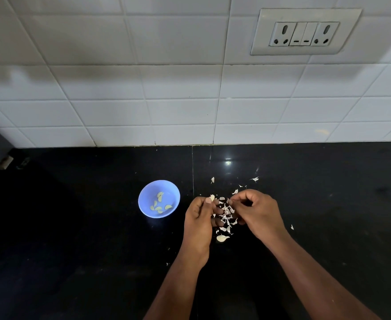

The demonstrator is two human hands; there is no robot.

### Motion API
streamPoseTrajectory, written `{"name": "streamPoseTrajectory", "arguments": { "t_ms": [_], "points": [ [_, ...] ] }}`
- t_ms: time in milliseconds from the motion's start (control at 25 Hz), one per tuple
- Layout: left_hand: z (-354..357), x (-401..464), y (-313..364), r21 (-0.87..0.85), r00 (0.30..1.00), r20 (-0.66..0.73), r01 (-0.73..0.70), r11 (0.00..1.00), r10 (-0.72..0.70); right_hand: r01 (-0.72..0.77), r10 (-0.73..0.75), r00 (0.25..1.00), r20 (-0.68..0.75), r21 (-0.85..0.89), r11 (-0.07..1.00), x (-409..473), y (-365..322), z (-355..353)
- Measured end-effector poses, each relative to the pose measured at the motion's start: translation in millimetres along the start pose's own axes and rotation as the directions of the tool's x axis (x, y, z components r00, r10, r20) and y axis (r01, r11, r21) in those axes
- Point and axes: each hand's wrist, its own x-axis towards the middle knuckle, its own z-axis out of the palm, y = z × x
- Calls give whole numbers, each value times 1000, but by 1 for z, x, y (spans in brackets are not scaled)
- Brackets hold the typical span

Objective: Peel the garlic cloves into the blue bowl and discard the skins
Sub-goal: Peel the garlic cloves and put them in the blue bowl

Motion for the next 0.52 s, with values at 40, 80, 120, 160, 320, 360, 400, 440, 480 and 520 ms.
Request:
{"name": "streamPoseTrajectory", "arguments": {
  "t_ms": [40, 80, 120, 160, 320, 360, 400, 440, 480, 520],
  "points": [
    [-1, -1, 1, -27, 1000, 17, 5, 1000, -5, 6, -6, 1000, -17, -13, 1000, 1, 3, -1],
    [-1, -2, 2, -37, 999, 33, 7, 999, -5, 22, -22, 1000, -15, -23, 999, 2, 4, -2],
    [-2, -3, 1, -37, 999, 44, 6, 999, -5, 45, -45, 999, -2, -31, 999, 1, 3, -3],
    [-1, -4, 1, -32, 999, 51, 8, 999, -6, 66, -66, 998, 11, -50, 997, 0, 2, -2],
    [3, -4, 0, -40, 997, 75, 25, 999, -22, 38, -38, 999, 3, -232, 972, -2, -5, 2],
    [3, -4, 0, -41, 996, 86, 27, 999, -23, 40, -35, 999, 30, -184, 982, -3, -5, 5],
    [3, -4, 0, -37, 995, 98, 25, 999, -21, 35, -31, 998, 63, -52, 998, -3, -5, 9],
    [4, -5, 0, -27, 993, 112, 24, 999, -21, -1, -11, 995, 101, 114, 993, -4, -8, 13],
    [4, -6, 0, -10, 992, 124, 25, 1000, -23, -49, 13, 990, 142, 253, 966, -6, -12, 15],
    [4, -8, 0, 12, 991, 131, 25, 1000, -26, -78, 22, 986, 164, 340, 937, -7, -14, 16]
  ]
}}
